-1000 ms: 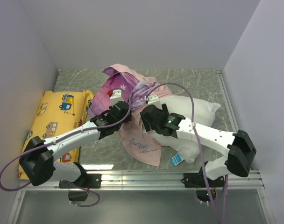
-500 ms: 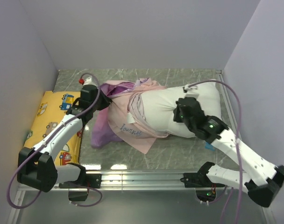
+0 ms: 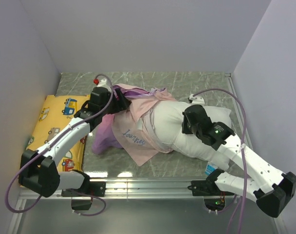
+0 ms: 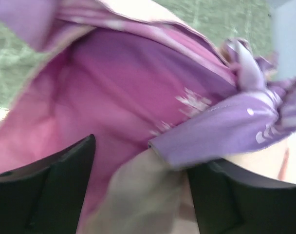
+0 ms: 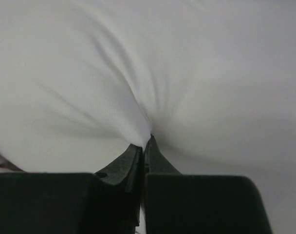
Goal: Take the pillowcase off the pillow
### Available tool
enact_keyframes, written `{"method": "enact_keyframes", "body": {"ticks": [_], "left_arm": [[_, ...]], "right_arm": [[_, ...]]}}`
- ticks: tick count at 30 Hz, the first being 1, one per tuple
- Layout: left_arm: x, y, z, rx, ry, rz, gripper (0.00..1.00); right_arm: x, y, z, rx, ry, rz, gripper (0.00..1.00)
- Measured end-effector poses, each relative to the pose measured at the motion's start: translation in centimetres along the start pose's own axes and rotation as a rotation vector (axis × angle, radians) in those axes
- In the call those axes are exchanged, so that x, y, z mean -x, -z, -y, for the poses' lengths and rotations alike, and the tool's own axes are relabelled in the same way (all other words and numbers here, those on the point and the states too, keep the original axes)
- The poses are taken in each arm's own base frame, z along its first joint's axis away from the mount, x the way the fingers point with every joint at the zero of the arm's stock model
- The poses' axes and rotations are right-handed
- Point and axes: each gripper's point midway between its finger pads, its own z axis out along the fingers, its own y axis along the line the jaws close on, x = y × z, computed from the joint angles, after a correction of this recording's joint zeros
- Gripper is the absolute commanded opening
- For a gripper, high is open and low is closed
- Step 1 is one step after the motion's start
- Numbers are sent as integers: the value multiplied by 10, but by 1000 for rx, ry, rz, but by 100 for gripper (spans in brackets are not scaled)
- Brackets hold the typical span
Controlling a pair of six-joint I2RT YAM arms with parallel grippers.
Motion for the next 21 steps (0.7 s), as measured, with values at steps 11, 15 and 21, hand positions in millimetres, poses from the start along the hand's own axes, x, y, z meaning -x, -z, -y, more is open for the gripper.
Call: {"method": "enact_keyframes", "body": {"ticks": [11,15,21], "left_arm": [[-12,90,22,5,0,163,85],[-40,99,-28,125,57,182,84],[-92,95,-87,261,77,133,79]], "right_arm": [[4,-9,-4,-3,6,8,21],[7,-8,-5,-3,8,16,25],[11,-5,-5,0,17,18,32]]}}
